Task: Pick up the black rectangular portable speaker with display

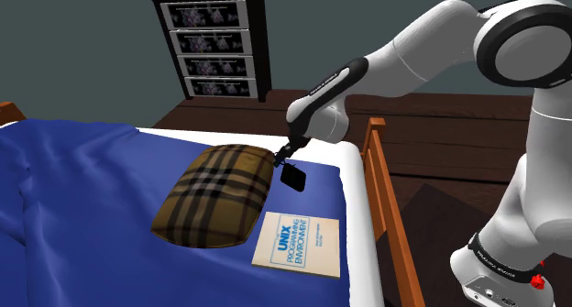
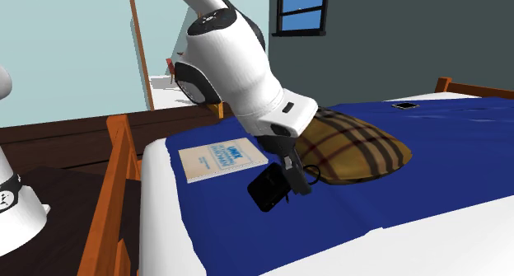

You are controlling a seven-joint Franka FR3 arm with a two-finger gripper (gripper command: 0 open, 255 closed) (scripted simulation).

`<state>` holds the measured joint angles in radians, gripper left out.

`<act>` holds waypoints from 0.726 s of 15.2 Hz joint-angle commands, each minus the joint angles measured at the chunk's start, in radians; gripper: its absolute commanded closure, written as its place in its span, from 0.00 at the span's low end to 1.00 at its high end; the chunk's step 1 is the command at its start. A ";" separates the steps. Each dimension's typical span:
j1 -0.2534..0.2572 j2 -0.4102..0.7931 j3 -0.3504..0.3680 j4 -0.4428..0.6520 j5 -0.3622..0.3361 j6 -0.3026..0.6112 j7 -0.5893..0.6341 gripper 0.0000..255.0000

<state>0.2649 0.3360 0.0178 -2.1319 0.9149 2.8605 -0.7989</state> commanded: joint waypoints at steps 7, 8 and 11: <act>-0.023 0.046 0.033 0.014 0.061 0.031 -0.065 1.00; -0.022 0.046 0.033 0.014 0.061 0.032 -0.065 1.00; -0.022 0.046 0.033 0.014 0.061 0.031 -0.065 1.00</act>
<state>0.2425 0.3819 0.0509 -2.1175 0.9759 2.8917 -0.8637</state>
